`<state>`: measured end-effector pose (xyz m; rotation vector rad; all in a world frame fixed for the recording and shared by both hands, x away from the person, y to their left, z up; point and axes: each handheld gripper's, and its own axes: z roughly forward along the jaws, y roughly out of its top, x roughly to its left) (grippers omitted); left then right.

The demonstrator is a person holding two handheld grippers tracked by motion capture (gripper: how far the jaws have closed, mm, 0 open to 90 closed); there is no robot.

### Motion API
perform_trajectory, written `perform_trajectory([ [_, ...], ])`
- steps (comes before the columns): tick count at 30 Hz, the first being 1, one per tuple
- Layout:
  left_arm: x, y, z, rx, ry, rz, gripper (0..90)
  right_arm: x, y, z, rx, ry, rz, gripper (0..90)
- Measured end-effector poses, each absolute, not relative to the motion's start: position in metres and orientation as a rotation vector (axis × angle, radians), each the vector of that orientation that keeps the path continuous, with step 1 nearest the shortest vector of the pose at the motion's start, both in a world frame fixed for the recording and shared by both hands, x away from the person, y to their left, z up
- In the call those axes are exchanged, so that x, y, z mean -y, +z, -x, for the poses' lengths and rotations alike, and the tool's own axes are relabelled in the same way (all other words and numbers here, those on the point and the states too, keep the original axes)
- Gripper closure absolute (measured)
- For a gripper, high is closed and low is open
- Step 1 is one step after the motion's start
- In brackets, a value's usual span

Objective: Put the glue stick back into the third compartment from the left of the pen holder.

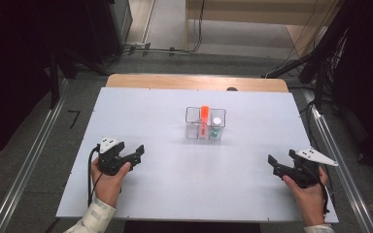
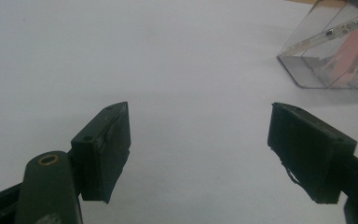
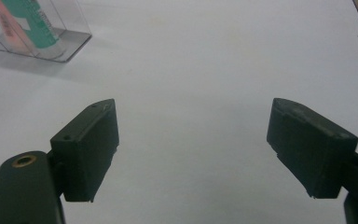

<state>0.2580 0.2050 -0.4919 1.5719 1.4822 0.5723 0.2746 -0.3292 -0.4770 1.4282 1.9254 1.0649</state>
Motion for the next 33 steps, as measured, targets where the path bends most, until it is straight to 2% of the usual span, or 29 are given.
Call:
perform_trajectory([
  [33,-0.205,-0.491,-0.241,-1.44,0.585,-1.623,21.2,0.338,-0.481,-0.273,-1.92,1.043,-1.458,15.4],
])
